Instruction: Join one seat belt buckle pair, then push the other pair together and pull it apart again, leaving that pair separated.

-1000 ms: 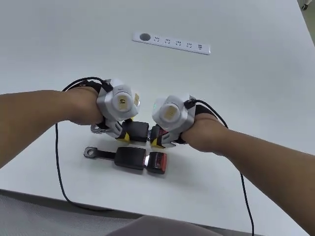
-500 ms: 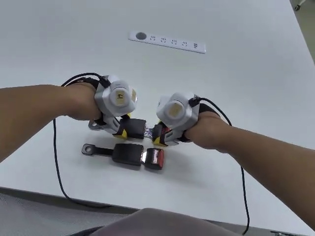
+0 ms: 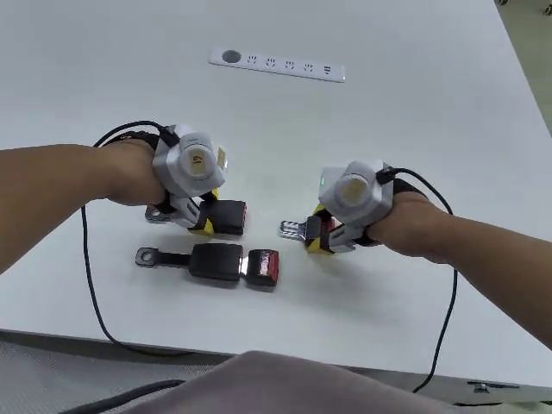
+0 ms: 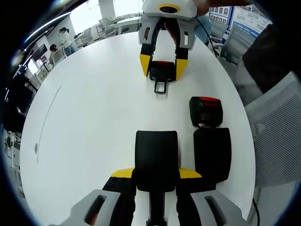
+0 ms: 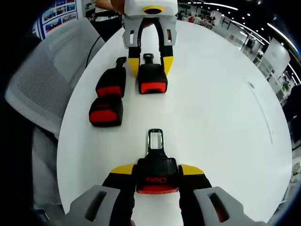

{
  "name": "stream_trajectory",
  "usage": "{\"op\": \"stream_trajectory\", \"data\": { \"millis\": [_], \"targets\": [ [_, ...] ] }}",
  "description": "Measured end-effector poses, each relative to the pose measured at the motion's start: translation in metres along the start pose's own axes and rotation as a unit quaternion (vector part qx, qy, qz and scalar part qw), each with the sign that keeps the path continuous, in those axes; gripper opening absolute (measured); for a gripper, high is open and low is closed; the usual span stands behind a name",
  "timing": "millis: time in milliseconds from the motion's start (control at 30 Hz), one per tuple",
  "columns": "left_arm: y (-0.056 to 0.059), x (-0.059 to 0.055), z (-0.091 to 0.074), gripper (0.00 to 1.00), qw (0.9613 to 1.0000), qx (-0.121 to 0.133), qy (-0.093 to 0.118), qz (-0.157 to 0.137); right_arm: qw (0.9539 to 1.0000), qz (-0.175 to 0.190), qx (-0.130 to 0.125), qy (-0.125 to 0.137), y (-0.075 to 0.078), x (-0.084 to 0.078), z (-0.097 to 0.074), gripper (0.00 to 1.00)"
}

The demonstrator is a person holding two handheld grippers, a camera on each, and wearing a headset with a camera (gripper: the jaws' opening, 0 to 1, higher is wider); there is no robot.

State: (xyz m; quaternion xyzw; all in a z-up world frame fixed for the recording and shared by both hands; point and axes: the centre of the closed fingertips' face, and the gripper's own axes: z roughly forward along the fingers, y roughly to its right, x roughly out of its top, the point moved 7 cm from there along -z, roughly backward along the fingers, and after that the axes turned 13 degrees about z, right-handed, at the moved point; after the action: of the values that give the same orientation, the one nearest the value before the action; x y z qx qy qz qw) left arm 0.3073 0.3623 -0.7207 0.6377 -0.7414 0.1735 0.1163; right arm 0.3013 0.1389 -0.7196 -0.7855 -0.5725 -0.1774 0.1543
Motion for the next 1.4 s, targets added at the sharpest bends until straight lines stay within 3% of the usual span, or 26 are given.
{"op": "stream_trajectory", "data": {
  "millis": [267,600,667,700,867,933,1000,1067,1167,1300,1400],
  "targets": [
    [0.000,-0.001,0.000,0.33,1.0000,0.000,-0.003,0.005,0.9994,0.033,-0.002,-0.009,0.006,-0.024,-0.008,0.33],
    [0.001,0.001,-0.002,0.33,0.9999,0.009,-0.007,0.002,0.9993,0.030,-0.019,-0.015,0.002,-0.019,-0.010,0.36],
    [0.002,0.000,-0.002,0.34,0.9999,0.015,-0.003,-0.004,0.9978,0.064,-0.015,0.007,0.002,-0.020,-0.009,0.39],
    [0.001,-0.001,-0.003,0.34,0.9996,0.022,-0.001,-0.019,0.9961,0.083,-0.022,0.021,0.004,-0.021,-0.010,0.40],
    [0.008,-0.003,-0.010,0.42,0.9984,0.050,0.003,-0.025,0.9862,0.133,-0.061,0.077,0.013,-0.021,-0.029,0.46],
    [0.008,-0.004,-0.019,0.44,0.9953,0.086,0.022,-0.038,0.9833,0.139,-0.067,0.096,0.008,-0.018,-0.040,0.46],
    [0.010,-0.001,-0.037,0.48,0.9902,0.120,0.040,-0.058,0.9798,0.150,-0.066,0.115,0.002,-0.019,-0.045,0.47],
    [0.017,0.004,-0.057,0.50,0.9848,0.147,0.057,-0.074,0.9784,0.154,-0.065,0.122,-0.006,-0.022,-0.049,0.49],
    [0.031,-0.001,-0.064,0.53,0.9780,0.165,0.072,-0.105,0.9767,0.156,-0.061,0.134,-0.029,-0.023,-0.054,0.53],
    [0.065,0.000,-0.075,0.55,0.9762,0.164,0.073,-0.122,0.9787,0.141,-0.050,0.141,-0.056,-0.027,-0.053,0.57],
    [0.087,-0.004,-0.080,0.60,0.9713,0.171,0.077,-0.147,0.9792,0.136,-0.052,0.141,-0.076,-0.032,-0.055,0.61]
  ]
}}
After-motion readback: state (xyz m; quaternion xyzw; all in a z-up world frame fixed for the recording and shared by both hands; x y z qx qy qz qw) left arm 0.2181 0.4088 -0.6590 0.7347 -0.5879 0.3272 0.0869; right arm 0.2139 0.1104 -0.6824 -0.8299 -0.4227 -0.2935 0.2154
